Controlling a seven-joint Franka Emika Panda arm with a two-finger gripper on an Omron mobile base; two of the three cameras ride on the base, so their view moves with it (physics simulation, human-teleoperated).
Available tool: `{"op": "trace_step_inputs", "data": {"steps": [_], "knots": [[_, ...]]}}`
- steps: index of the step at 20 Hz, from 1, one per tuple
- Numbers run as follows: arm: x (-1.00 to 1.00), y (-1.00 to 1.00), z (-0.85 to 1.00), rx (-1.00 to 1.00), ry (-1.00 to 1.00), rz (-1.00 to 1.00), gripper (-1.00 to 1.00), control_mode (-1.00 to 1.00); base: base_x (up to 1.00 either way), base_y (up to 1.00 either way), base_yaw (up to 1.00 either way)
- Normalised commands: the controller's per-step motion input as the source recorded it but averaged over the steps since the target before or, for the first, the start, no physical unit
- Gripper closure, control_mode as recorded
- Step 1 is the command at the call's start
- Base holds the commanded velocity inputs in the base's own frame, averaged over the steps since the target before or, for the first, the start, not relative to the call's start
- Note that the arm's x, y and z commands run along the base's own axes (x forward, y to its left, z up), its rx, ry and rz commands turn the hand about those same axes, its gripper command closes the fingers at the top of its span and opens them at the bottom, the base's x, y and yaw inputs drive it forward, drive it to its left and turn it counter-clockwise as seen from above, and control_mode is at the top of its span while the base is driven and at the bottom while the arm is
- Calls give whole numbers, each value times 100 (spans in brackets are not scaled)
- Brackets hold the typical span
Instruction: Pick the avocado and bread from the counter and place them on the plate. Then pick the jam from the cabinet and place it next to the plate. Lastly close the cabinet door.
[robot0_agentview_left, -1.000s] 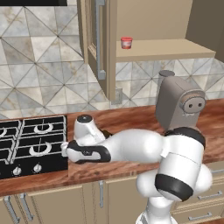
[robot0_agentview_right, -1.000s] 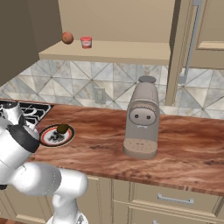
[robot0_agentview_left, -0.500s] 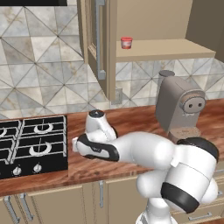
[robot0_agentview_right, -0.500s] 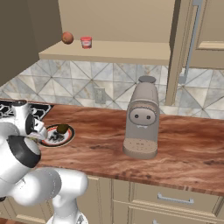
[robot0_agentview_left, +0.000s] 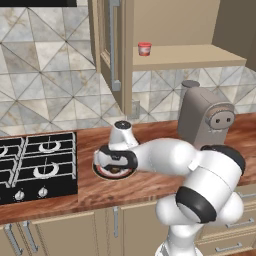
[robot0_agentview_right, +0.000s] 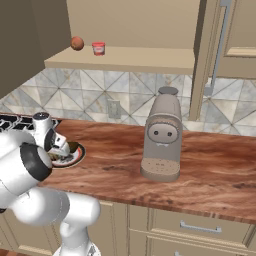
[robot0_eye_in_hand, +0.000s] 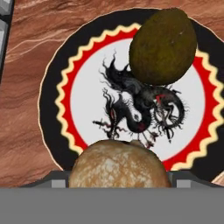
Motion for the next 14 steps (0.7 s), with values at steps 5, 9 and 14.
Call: {"op": "trace_step_inputs", "data": {"steps": [5,9,14], "knots": [[26,-1,-1,0,0,0,100,-100,0,0,0],[0,0,-3,0,0,0,-100,-100,0,0,0],[2,0,0,0,0,0,-100,-100,0,0,0]]}}
